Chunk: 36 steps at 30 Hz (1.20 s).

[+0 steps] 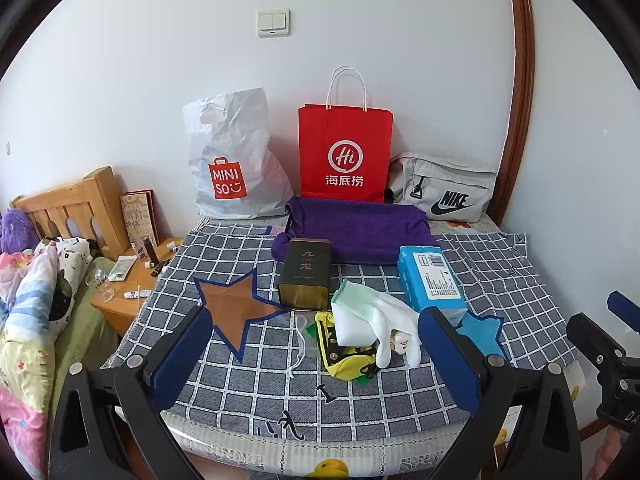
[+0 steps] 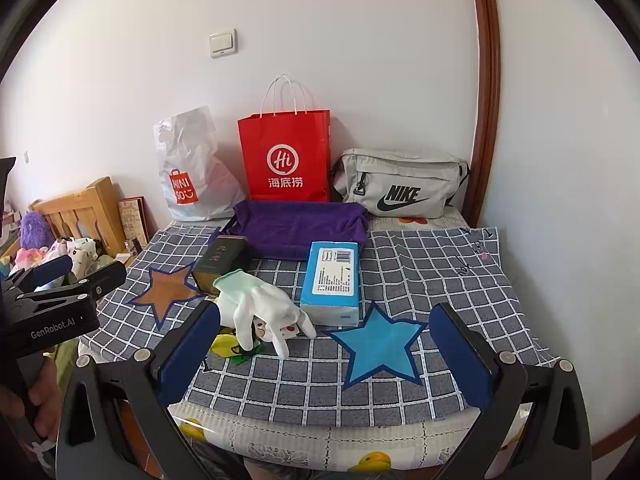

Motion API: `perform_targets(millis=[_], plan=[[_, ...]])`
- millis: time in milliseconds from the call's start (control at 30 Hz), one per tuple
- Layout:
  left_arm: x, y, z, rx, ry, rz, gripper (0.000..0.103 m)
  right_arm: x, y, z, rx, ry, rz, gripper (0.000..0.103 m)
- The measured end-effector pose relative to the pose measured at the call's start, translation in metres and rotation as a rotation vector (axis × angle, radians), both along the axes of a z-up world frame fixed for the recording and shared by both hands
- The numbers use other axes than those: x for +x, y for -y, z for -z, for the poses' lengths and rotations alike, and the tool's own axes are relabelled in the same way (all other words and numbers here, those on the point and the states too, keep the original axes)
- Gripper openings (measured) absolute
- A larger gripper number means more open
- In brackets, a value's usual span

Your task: Organize soft objects

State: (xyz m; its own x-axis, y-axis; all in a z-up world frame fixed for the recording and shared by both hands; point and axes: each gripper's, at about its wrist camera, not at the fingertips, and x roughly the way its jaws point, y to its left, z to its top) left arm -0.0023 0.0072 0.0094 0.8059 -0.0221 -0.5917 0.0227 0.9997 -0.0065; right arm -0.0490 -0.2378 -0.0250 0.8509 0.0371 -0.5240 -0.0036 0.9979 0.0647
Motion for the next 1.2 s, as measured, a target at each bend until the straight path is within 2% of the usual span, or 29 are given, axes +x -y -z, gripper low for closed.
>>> perform_targets(millis=[1200], plan=[[-0.0029,-0.0024,-0.0002,-0.003,0.006,0.0,0.103,-0.0046,-0.0025,-0.0034,0.004,0.018,-0.007,0.103]])
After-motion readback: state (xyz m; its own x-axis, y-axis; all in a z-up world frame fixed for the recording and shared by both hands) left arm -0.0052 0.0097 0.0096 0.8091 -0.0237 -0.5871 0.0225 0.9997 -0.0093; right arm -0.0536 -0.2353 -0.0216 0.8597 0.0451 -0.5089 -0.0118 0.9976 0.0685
